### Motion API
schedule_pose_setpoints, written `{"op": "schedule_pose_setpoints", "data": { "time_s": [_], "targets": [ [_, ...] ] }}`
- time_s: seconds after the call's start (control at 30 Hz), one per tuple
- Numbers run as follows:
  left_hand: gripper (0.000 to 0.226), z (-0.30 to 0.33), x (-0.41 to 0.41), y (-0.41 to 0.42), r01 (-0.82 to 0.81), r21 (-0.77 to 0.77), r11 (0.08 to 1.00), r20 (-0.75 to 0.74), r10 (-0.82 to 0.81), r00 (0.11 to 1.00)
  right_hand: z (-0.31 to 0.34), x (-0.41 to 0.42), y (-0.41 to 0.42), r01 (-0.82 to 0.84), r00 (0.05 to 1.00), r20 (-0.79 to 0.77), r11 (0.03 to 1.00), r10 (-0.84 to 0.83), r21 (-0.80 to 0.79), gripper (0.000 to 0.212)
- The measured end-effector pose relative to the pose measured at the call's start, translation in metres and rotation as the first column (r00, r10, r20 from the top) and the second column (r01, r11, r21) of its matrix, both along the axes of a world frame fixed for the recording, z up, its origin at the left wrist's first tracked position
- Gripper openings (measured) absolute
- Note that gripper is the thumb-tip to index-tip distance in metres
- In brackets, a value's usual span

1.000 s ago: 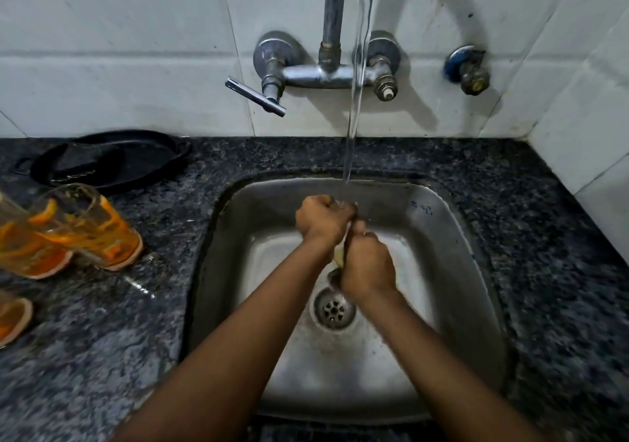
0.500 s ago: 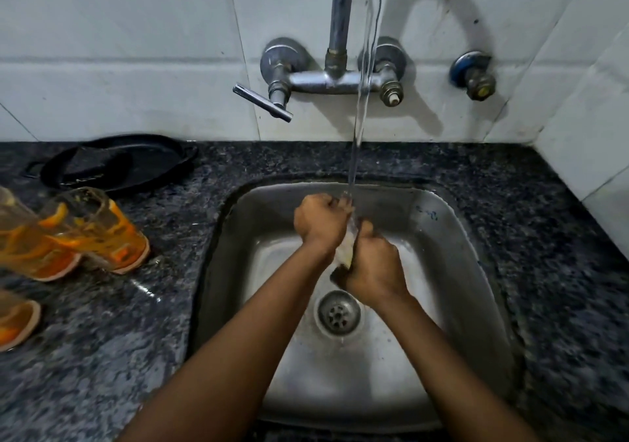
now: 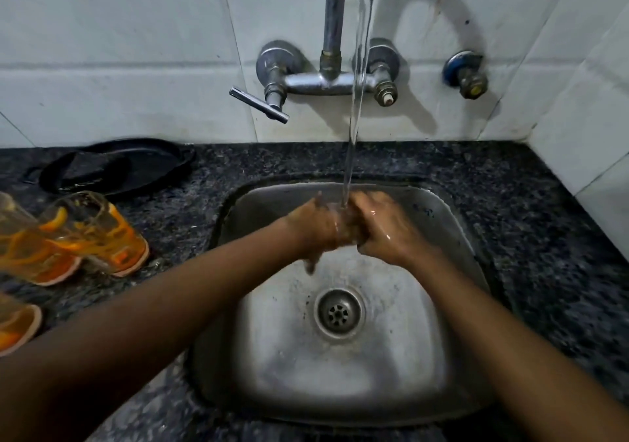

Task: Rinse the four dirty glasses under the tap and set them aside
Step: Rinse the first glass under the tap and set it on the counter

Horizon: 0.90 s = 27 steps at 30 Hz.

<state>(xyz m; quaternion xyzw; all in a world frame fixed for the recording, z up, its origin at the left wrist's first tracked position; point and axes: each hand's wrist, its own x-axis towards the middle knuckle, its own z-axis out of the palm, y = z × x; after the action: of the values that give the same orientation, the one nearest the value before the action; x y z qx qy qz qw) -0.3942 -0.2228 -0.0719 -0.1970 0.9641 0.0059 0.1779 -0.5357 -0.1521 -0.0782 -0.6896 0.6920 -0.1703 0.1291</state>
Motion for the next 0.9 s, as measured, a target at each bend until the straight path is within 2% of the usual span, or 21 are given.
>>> {"op": "schedule_pose_setpoints", "data": {
  "time_s": [0.03, 0.1, 0.13, 0.17, 0.2, 0.23, 0.27, 0.33, 0.4, 0.47, 0.53, 0.57, 0.63, 0.67, 0.7, 0.73, 0.77, 0.8, 0.83, 0.87, 0.9],
  "targets": [
    [0.066, -0.001, 0.0, 0.002, 0.022, -0.179, 0.984, -0.008, -0.024, 1.0, 0.002, -0.002, -0.002, -0.031, 0.994, -0.102, 0.999, 0.029, -0.021, 0.07],
    [0.065, -0.004, -0.002, 0.009, 0.031, -0.258, 0.966, -0.037, -0.042, 0.998, 0.003, -0.005, -0.007, -0.071, 0.974, -0.219, 0.994, 0.052, -0.081, 0.069],
    [0.073, -0.006, -0.004, 0.012, -0.004, -0.119, 0.993, -0.071, -0.005, 0.997, 0.004, -0.005, -0.008, -0.09, 0.964, -0.26, 0.99, 0.059, -0.108, 0.069],
    [0.076, -0.002, -0.005, 0.015, -0.112, 0.218, 0.97, -0.154, 0.147, 0.977, 0.003, -0.007, -0.009, -0.102, 0.963, -0.263, 0.987, 0.066, -0.126, 0.069],
    [0.071, 0.004, -0.005, 0.015, -0.159, 0.626, 0.764, -0.201, 0.355, 0.913, 0.005, -0.006, -0.008, -0.077, 0.973, -0.228, 0.989, 0.046, -0.127, 0.07],
    [0.061, 0.012, -0.004, 0.017, -0.071, 0.88, 0.469, -0.211, 0.519, 0.828, 0.004, -0.006, -0.006, -0.031, 0.986, -0.166, 0.993, 0.012, -0.11, 0.071],
    [0.05, 0.014, -0.002, 0.015, 0.031, 0.966, 0.256, -0.197, 0.652, 0.733, 0.005, -0.003, -0.002, 0.029, 0.993, -0.115, 0.995, -0.04, -0.096, 0.072],
    [0.028, 0.013, 0.0, 0.013, 0.107, 0.991, 0.078, -0.126, 0.801, 0.586, 0.004, 0.002, -0.001, 0.131, 0.978, -0.158, 0.991, -0.135, -0.034, 0.07],
    [0.024, 0.009, -0.003, 0.018, 0.074, 0.997, 0.025, -0.054, 0.907, 0.417, 0.013, 0.01, -0.001, 0.246, 0.929, -0.297, 0.967, -0.219, 0.059, 0.067],
    [0.027, 0.004, -0.014, 0.022, 0.022, 1.0, 0.02, -0.023, 0.987, 0.159, 0.018, 0.023, 0.002, 0.326, 0.868, -0.424, 0.941, -0.257, 0.096, 0.067],
    [0.031, 0.001, -0.025, 0.023, -0.037, 0.999, 0.018, -0.022, 0.995, -0.102, 0.016, 0.04, 0.012, 0.327, 0.809, -0.521, 0.945, -0.272, 0.013, 0.065],
    [0.034, -0.001, -0.03, 0.023, -0.035, 0.999, 0.029, -0.035, 0.982, -0.185, 0.012, 0.047, 0.016, 0.309, 0.809, -0.521, 0.951, -0.273, -0.019, 0.067],
    [0.037, -0.004, -0.034, 0.023, -0.034, 0.996, 0.078, -0.084, 0.961, -0.262, 0.003, 0.051, 0.022, 0.279, 0.863, -0.435, 0.96, -0.259, -0.018, 0.084],
    [0.035, -0.004, -0.034, 0.023, -0.038, 0.993, 0.114, -0.12, 0.956, -0.268, 0.0, 0.047, 0.024, 0.279, 0.912, -0.324, 0.96, -0.253, 0.035, 0.095],
    [0.03, -0.004, -0.032, 0.024, -0.029, 0.988, 0.15, -0.152, 0.954, -0.257, 0.0, 0.043, 0.025, 0.266, 0.958, -0.14, 0.958, -0.25, 0.109, 0.104],
    [0.022, -0.004, -0.029, 0.024, -0.004, 0.985, 0.17, -0.167, 0.959, -0.228, 0.001, 0.035, 0.026, 0.228, 0.957, 0.135, 0.954, -0.256, 0.194, 0.107],
    [0.017, -0.004, -0.026, 0.025, 0.04, 0.984, 0.176, -0.164, 0.966, -0.2, 0.002, 0.029, 0.028, 0.165, 0.859, 0.434, 0.949, -0.273, 0.27, 0.103],
    [0.015, -0.005, -0.023, 0.025, 0.093, 0.983, 0.16, -0.143, 0.974, -0.175, 0.003, 0.024, 0.032, 0.076, 0.669, 0.677, 0.935, -0.306, 0.347, 0.094],
    [0.017, -0.005, -0.02, 0.025, 0.171, 0.977, 0.127, -0.101, 0.983, -0.153, 0.004, 0.02, 0.037, -0.029, 0.461, 0.813, 0.91, -0.355, 0.413, 0.081],
    [0.02, -0.004, -0.018, 0.025, 0.228, 0.97, 0.089, -0.061, 0.99, -0.129, 0.007, 0.019, 0.041, -0.111, 0.31, 0.865, 0.889, -0.395, 0.445, 0.069],
    [0.023, -0.004, -0.018, 0.025, 0.244, 0.967, 0.072, -0.045, 0.992, -0.115, 0.008, 0.018, 0.043, -0.133, 0.277, 0.869, 0.879, -0.41, 0.457, 0.061]
  ]
}}
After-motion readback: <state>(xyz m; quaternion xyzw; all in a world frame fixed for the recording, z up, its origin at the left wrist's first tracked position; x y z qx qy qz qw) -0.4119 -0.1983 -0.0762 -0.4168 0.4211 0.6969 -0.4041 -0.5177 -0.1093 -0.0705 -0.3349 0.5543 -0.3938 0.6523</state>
